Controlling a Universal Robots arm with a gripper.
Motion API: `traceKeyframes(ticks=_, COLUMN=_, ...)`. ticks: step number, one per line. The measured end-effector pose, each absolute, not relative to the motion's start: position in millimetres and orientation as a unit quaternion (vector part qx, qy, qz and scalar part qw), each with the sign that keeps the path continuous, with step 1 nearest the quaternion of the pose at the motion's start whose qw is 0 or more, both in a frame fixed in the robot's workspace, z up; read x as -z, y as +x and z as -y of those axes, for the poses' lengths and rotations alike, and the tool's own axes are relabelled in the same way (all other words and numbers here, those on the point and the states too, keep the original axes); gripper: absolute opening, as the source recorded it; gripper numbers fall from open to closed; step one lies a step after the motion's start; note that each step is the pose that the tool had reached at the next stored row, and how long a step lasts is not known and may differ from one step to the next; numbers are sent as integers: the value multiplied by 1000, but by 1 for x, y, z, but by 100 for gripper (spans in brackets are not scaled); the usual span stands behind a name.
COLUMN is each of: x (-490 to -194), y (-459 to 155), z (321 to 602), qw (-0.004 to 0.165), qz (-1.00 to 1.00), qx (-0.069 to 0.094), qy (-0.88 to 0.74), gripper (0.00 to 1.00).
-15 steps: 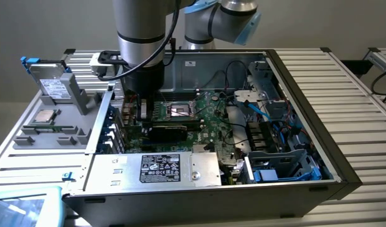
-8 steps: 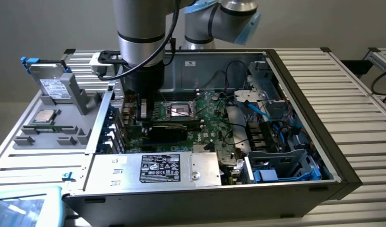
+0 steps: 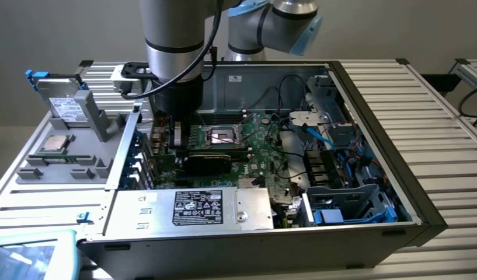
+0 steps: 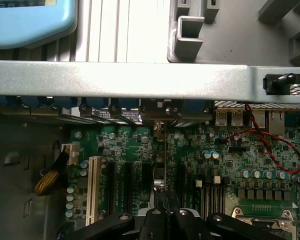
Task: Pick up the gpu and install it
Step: 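Press down on the gpu until it lock into place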
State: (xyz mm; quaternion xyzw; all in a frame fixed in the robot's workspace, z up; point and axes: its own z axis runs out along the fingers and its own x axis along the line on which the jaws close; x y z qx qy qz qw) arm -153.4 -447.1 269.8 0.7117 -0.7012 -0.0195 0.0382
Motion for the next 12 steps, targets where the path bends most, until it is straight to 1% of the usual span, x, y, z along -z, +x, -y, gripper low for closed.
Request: traceKeyframes(ticks=12, x=-270, y=-154, z=447, qw=38, qz=701, qx=20, qy=712, gripper=12)
